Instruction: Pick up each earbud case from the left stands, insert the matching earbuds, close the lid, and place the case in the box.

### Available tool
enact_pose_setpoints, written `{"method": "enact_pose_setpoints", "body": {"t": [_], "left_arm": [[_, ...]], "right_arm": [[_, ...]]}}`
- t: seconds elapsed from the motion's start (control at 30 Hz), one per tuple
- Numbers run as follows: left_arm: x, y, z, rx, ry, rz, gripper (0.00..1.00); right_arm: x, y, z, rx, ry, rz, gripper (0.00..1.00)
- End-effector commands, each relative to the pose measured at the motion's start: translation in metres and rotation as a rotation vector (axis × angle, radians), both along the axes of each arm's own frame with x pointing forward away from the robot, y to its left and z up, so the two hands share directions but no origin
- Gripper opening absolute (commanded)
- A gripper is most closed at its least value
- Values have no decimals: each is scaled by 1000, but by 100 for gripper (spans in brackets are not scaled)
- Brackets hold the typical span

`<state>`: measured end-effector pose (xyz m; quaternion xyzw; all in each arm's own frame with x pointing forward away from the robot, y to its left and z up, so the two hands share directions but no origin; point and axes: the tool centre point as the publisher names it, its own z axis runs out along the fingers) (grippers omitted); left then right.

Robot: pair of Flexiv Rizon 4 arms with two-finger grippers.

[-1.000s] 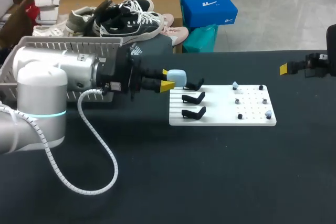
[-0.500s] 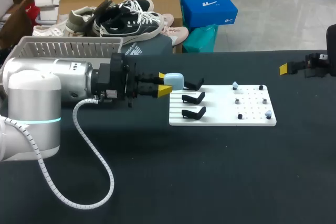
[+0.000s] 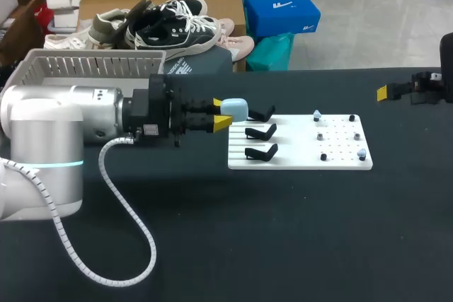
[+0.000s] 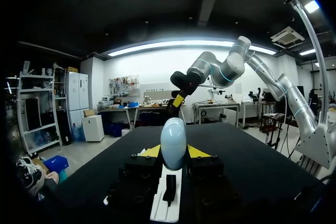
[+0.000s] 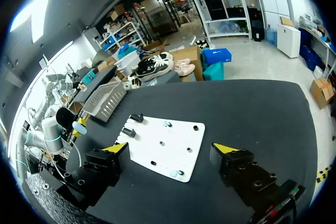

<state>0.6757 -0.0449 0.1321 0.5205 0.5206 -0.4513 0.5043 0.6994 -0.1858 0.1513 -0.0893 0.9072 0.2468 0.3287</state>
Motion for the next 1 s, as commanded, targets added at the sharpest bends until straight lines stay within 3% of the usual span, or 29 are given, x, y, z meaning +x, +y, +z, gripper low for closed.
{"method": "enact_pose_setpoints", "body": {"t": [0.03,0.37,0.63,1.0], "left_arm": [[-5,-8,-4,-12,8,6,0],[-1,-34,-12,-2,-7,-55,0],[1,-43,-29,18,6,-81,0],[0,-51,-34,26,-21,-102,0]], "right_arm": [[1,-1,-1,2,-1,3,100],[1,-1,-1,2,-1,3,100],[-24,15,3,-68,-16,65,100],[-55,59,15,-130,-26,205,100]]}}
